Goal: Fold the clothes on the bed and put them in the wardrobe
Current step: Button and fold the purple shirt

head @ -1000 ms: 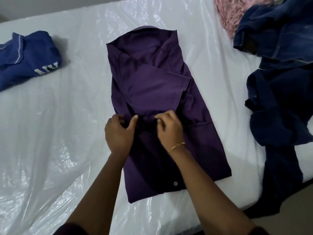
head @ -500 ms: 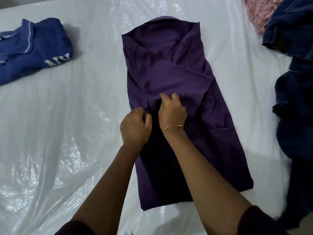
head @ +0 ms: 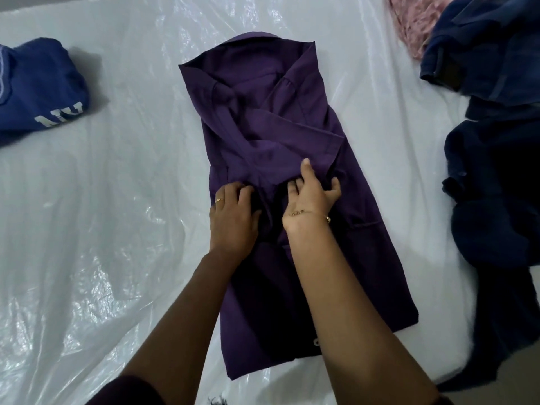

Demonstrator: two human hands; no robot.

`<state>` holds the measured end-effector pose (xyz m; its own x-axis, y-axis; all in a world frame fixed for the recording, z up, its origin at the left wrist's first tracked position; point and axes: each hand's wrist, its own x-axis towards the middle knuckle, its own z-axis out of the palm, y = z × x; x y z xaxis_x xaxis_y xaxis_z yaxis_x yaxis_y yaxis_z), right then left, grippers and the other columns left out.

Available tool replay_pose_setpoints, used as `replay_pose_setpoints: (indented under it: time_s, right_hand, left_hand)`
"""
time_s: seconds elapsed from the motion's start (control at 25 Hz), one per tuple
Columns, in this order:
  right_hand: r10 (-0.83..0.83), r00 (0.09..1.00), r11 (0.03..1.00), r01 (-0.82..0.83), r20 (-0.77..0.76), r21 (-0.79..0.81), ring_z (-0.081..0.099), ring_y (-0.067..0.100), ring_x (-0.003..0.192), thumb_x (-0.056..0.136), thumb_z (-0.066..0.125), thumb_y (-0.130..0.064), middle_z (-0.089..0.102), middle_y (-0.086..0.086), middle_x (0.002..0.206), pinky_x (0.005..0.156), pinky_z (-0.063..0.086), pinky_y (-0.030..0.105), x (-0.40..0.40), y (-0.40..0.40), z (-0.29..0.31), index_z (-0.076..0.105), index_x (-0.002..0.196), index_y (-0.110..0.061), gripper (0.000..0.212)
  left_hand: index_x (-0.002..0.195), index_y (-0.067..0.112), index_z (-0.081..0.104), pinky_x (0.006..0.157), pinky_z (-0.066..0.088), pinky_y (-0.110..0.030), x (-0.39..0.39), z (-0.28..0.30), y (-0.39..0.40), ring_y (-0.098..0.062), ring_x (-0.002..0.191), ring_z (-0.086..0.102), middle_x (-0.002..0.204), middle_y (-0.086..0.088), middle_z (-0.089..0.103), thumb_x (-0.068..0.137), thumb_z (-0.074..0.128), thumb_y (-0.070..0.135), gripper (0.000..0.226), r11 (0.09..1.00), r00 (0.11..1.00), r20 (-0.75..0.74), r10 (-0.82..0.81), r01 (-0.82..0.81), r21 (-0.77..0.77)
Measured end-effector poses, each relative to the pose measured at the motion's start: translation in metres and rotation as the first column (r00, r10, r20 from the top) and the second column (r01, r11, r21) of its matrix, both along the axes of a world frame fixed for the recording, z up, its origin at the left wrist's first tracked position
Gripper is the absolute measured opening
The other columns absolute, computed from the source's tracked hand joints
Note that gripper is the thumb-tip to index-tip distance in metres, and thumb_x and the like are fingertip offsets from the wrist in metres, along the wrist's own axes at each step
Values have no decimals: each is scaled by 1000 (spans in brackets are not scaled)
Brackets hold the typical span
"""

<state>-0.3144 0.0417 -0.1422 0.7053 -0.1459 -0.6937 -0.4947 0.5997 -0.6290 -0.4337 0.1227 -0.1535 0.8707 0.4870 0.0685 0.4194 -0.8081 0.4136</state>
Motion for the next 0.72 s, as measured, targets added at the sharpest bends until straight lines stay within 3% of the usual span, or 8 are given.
replay_pose_setpoints:
  time_s: [0.08, 0.2, 0.28, 0.32, 0.4, 0.48, 0.6, 0.72]
  right_hand:
    - [38, 993, 999, -36, 111, -19, 77, 7, 85, 113, 86, 12, 77, -2, 103, 127, 77, 61, 4, 6, 2, 51, 183, -22, 85]
    - [355, 834, 860, -113, 423, -497, 73, 3, 87, 113, 87, 10, 75, 1, 102, 94, 75, 17, -2, -3, -1, 77, 163, -12, 55]
    - [447, 777, 732, -33, 443, -681, 74, 5, 86, 114, 89, 3, 82, 8, 102, 94, 85, 36, -10, -22, -27, 87, 153, -7, 41]
    - [415, 825, 711, -32, 382, -702, 74, 3, 80, 113, 90, 2, 86, 10, 103, 95, 88, 52, -13, -31, -35, 89, 152, -9, 40]
    - [316, 913, 711, -47, 260, -701, 72, -3, 73, 113, 87, 3, 92, 14, 106, 99, 86, 64, -14, -48, -41, 89, 152, -13, 43]
    - [217, 958, 842, -85, 190, -533, 78, -2, 82, 116, 84, 2, 93, 22, 120, 116, 83, 65, -8, -48, -26, 83, 158, -14, 44]
    - [70, 997, 995, -74, -44, -72, 86, 23, 101, 115, 96, -20, 86, 28, 143, 125, 79, 64, 14, -35, -6, 62, 171, -31, 66]
    - [219, 965, 889, -137, 143, -437, 85, 24, 103, 107, 96, 3, 92, 20, 137, 111, 79, 52, 21, -22, 12, 87, 152, -12, 48]
  left_hand:
    - [149, 15, 44, 104, 45, -61, -5, -7, 1, -39, 152, 29, 161, -11, 35, 94, 68, 34, 64, 1000, 995, -100, 9, -8, 13]
    - [163, 17, 25, 117, 32, -58, -13, -18, -1, -32, 160, 12, 174, -9, 14, 98, 53, 55, 81, 999, 980, -194, 29, -23, 32]
    - [164, 15, 23, 123, 23, -58, -17, -21, -4, -30, 161, 9, 174, -10, 11, 98, 40, 64, 83, 996, 969, -241, 52, -33, 80]
    - [163, 16, 26, 124, 20, -58, -16, -20, -6, -30, 161, 10, 174, -10, 13, 99, 38, 65, 82, 994, 968, -242, 69, -48, 94]
    - [155, 18, 42, 122, 24, -58, -10, -14, -9, -32, 158, 20, 171, -9, 25, 102, 42, 61, 68, 991, 974, -189, 128, -117, 65]
    - [140, 18, 56, 117, 32, -60, -2, -3, -10, -35, 152, 33, 163, -9, 39, 104, 45, 55, 53, 983, 975, -128, 182, -181, 19]
    - [127, 13, 59, 108, 40, -62, 5, 3, -9, -39, 143, 40, 155, -13, 46, 99, 49, 60, 56, 979, 971, -133, 200, -195, 52]
    - [141, 14, 48, 109, 39, -61, 4, 1, -12, -39, 146, 37, 158, -15, 42, 92, 47, 78, 81, 984, 967, -187, 173, -164, 65]
